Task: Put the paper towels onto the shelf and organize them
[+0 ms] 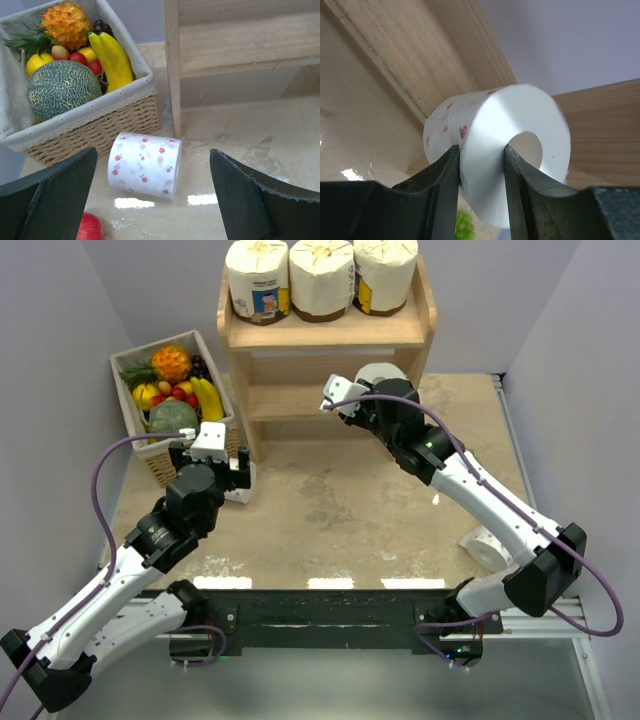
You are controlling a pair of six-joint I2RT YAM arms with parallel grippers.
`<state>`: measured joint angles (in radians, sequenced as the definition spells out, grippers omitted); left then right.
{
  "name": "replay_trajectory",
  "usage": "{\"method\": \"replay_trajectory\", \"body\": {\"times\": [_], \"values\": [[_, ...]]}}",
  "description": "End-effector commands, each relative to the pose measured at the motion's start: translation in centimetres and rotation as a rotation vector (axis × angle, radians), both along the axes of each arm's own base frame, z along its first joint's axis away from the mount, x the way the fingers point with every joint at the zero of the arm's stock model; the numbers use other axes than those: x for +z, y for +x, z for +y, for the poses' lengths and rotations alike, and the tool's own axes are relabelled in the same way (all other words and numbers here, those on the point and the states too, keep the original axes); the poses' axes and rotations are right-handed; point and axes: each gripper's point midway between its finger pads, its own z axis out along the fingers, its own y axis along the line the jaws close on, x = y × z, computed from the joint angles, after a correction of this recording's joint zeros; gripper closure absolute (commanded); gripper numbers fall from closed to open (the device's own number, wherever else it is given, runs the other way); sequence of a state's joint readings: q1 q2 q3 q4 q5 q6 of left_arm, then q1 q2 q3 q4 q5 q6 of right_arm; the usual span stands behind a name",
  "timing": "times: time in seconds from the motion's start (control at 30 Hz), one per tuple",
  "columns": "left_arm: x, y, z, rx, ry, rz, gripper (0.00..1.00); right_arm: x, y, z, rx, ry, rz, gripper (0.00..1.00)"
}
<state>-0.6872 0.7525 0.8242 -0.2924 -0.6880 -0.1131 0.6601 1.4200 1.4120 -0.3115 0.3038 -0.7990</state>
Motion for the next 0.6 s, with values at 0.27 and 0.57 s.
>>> {"method": "replay_trajectory", "body": {"times": [0.27,0.57], "values": [[1.4,0.3,0.1,0.019,-0.06,-0.053,0.0,4.6,2.7,-0.4,-0.05,-0.029,-0.171,0.72],[1.5,0.1,0.2,0.019,-0.063,-0.056,0.0,5.2,4.5,-0.7,-0.1,-0.055,-0.201,0.58]]}}
